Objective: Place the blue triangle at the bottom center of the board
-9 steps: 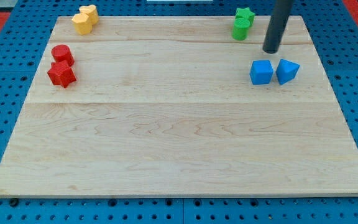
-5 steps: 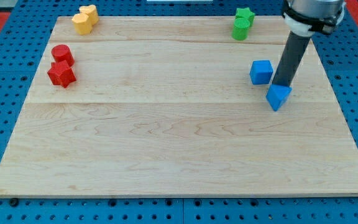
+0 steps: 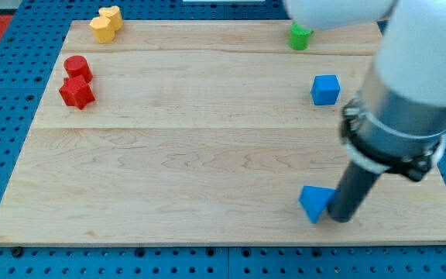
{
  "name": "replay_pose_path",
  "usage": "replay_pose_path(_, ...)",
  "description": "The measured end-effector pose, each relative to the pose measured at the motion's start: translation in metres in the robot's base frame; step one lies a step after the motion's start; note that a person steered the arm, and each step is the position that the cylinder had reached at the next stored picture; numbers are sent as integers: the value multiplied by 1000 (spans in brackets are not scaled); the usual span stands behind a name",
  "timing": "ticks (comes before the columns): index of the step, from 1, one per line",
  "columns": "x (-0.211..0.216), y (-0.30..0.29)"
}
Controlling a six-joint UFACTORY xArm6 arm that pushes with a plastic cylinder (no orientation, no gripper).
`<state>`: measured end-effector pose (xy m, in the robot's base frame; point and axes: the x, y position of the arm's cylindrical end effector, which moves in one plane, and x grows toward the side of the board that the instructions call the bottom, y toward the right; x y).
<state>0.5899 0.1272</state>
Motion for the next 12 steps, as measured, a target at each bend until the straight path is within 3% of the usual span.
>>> replay_pose_path(3, -51, -88)
replay_pose_path(7, -120, -159)
replay_pose_path(8, -106, -172)
replay_pose_path(10, -74, -153)
replay_pose_path(12, -102, -84)
